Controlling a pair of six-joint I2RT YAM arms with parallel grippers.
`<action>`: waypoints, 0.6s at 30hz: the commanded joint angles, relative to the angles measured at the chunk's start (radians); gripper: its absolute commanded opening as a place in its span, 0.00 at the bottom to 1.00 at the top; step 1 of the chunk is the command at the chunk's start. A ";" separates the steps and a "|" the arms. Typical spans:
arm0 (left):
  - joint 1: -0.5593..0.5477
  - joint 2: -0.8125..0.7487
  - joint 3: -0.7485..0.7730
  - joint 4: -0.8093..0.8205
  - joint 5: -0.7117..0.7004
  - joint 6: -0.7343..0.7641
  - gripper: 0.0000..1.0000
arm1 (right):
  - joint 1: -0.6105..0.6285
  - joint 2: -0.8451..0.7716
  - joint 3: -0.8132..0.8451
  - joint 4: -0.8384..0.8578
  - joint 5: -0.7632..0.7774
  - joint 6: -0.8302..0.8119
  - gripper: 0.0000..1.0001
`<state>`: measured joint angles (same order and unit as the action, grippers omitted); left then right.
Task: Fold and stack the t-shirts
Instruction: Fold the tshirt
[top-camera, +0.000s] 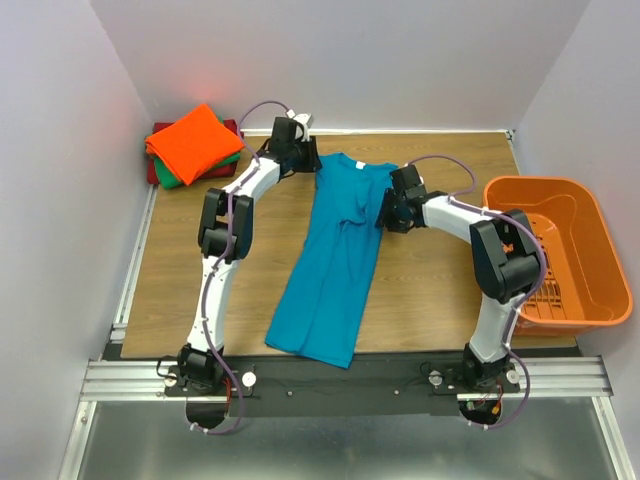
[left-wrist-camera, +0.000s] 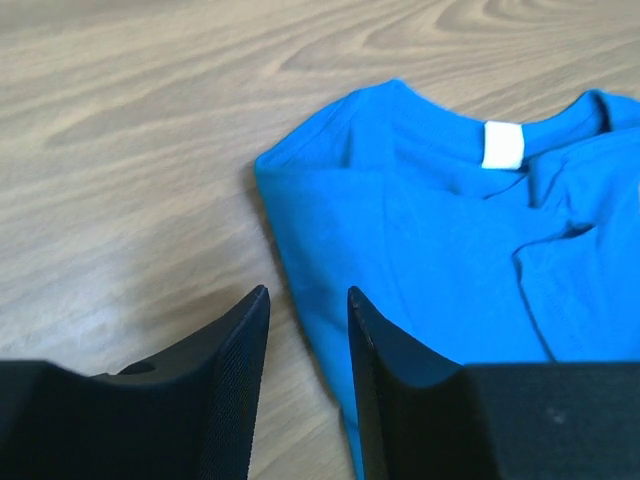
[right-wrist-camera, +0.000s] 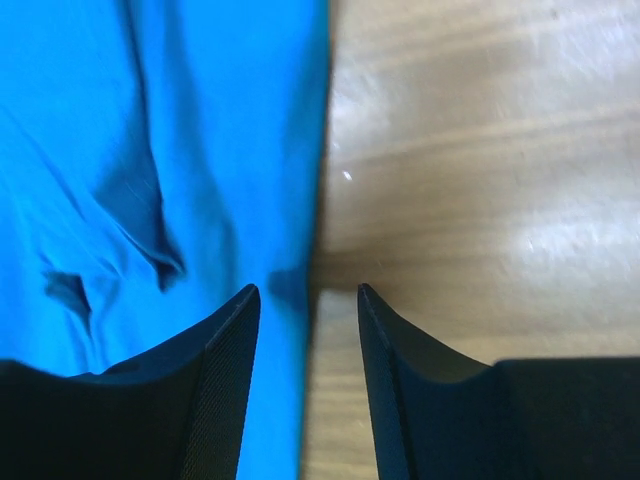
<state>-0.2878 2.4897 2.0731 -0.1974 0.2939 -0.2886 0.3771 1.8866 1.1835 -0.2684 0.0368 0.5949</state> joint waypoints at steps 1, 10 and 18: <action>-0.011 0.086 0.114 -0.005 0.054 -0.026 0.40 | -0.004 0.106 0.067 -0.011 0.002 0.014 0.50; 0.016 0.193 0.248 0.036 0.103 -0.150 0.00 | -0.004 0.313 0.321 -0.020 -0.015 0.010 0.38; 0.096 0.199 0.269 0.194 0.061 -0.233 0.00 | -0.017 0.445 0.504 -0.055 0.049 -0.070 0.41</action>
<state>-0.2386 2.6881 2.3089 -0.1184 0.3687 -0.4625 0.3744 2.2337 1.6501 -0.2455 0.0349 0.5861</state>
